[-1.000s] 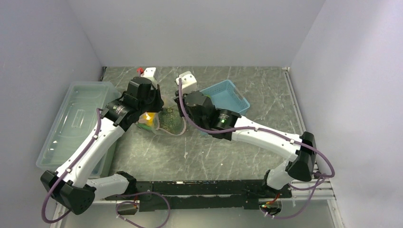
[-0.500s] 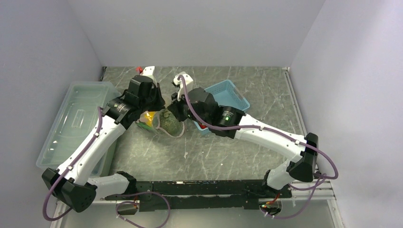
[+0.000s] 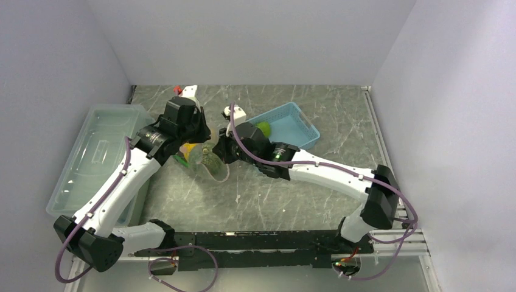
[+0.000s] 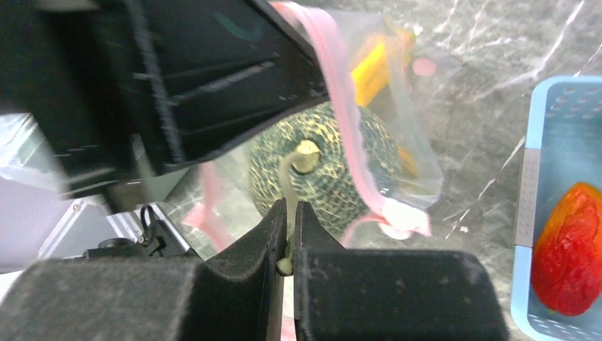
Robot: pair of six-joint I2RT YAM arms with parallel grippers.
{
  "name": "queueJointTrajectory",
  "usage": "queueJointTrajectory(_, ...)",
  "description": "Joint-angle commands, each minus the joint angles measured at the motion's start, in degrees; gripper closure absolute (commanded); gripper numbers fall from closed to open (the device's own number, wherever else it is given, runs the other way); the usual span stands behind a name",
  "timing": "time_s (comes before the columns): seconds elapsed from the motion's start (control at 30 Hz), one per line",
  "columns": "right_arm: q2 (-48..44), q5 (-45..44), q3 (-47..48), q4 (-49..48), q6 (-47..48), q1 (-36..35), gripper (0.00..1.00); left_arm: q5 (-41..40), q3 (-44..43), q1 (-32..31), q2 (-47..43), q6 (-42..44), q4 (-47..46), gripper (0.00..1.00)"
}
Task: Place the food in the zip-top bag and seal the zipper
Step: Place the fake vegetable in the zipper food storage bag.
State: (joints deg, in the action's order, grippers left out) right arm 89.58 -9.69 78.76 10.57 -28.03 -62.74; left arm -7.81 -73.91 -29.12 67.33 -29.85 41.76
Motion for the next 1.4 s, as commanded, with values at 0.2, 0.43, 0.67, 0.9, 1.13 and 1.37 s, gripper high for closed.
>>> queueJointTrajectory(0.2,8.34,1.55,-0.74,-7.55,-5.92,1.43,1.00,4.82,-4.68,0.21,-0.89,-2.19,-2.13,1.00)
queueJointTrajectory(0.43,6.83,2.41,-1.62,-10.15,-5.33,1.57,0.80,6.26,-6.33,0.21,-0.45,-2.07,-0.83,1.00)
queueJointTrajectory(0.67,0.64,0.22,-2.82,-9.74,-3.13,1.57,0.60,5.84,-5.49,0.21,-0.49,-1.97,-0.71,1.00)
queueJointTrajectory(0.9,-5.16,-3.57,-3.14,-5.62,0.17,1.57,0.45,4.78,-4.33,0.22,-0.88,-2.14,-0.44,1.00)
queueJointTrajectory(1.13,-13.35,-6.73,-5.62,-1.70,2.60,1.57,0.39,4.80,-4.27,0.21,-0.47,-2.67,-0.95,1.00)
queueJointTrajectory(1.37,-18.09,-7.72,-9.93,1.62,1.40,1.57,0.38,4.80,-4.75,0.21,-0.01,-2.63,-1.51,1.00)
